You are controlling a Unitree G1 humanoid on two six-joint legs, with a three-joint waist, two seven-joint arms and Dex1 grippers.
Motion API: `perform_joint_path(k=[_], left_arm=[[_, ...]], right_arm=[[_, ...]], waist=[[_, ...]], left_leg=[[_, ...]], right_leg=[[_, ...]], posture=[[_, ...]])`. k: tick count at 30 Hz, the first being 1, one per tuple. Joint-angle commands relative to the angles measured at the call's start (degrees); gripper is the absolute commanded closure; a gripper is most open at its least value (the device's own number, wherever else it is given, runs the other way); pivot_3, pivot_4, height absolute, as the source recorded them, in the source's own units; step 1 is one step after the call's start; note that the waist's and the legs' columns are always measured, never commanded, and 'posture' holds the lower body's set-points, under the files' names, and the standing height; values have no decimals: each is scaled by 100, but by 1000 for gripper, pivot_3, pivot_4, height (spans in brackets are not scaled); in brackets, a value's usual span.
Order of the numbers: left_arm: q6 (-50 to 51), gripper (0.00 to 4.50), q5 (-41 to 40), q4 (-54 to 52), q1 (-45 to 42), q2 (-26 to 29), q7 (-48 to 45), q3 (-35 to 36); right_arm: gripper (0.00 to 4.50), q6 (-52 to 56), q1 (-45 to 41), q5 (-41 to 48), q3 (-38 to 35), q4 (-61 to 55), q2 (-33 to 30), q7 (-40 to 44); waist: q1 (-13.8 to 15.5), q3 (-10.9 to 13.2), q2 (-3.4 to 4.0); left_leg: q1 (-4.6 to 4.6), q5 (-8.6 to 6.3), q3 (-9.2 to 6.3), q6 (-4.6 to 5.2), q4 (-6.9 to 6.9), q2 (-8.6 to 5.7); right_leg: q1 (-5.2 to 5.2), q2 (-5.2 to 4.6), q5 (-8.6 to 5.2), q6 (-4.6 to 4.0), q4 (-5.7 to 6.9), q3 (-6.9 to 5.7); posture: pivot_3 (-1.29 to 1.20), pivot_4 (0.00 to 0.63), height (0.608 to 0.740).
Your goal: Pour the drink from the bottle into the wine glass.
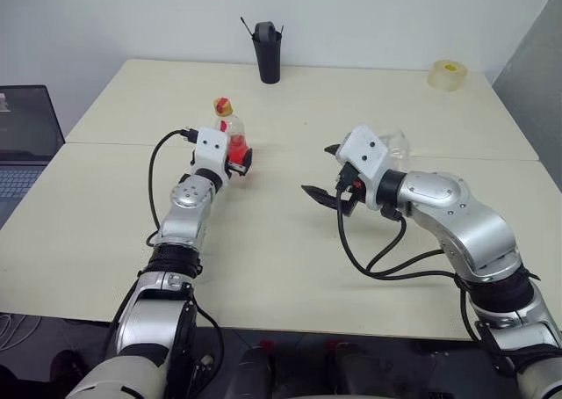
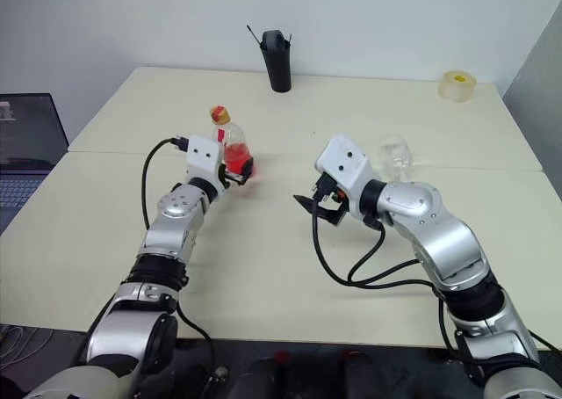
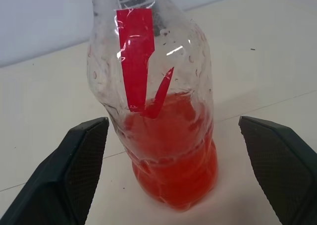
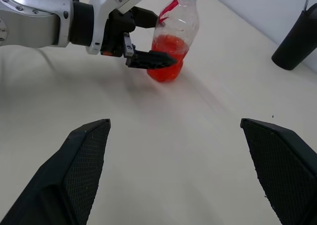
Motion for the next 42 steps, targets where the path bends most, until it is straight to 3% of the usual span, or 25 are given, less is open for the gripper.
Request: perform_joint_path(k=[1, 12, 21, 26, 34, 42], left_arm=[[-524, 9, 6, 370, -314, -29, 78, 101], [-2110, 9, 129, 2357, -1138, -399, 308, 165], [-2587, 9, 520, 3016, -1367, -252, 1110, 112], [-2653, 9, 525, 3084, -1515, -135, 1450, 224], [-2063, 9, 53, 3481, -1878, -322, 795, 695], [-1863, 9, 13, 3627, -1960, -518, 747, 843]], right_arm=[[0, 12, -24, -87, -72, -293, 15, -82], [0, 194, 56, -174, -65, -464, 47, -207], [0, 416, 196, -250, -104, -637, 78, -347], [0, 490, 302, -254, -113, -705, 98, -449], [0, 511, 233, -235, -150, -613, 119, -483], [0, 739, 301, -211, -184, -813, 82, -523]], waist=[[-1, 0, 0], [-1, -1, -1], [-14, -1, -1], [-10, -1, -1], [-13, -1, -2], [-26, -1, -2]], left_leg=[[0, 0, 0, 0, 0, 0], [-2, 2, -2, 1, 1, -5], [-1, 3, -3, 3, 1, -6], [-2, 4, -4, 2, 1, -7], [-2, 6, -4, 1, 1, -8], [-2, 7, -4, 1, 1, -8]], right_leg=[[0, 0, 0, 0, 0, 0], [-1, -4, 0, 0, 1, -5], [-2, -4, 0, 0, 6, -6], [-2, -5, 0, 0, 6, -7], [-2, -4, 0, 0, 6, -8], [-2, -5, 0, 0, 8, -9]], posture=[[0, 150, 740], [0, 150, 740], [0, 150, 740], [0, 150, 740], [0, 150, 740], [0, 150, 740]])
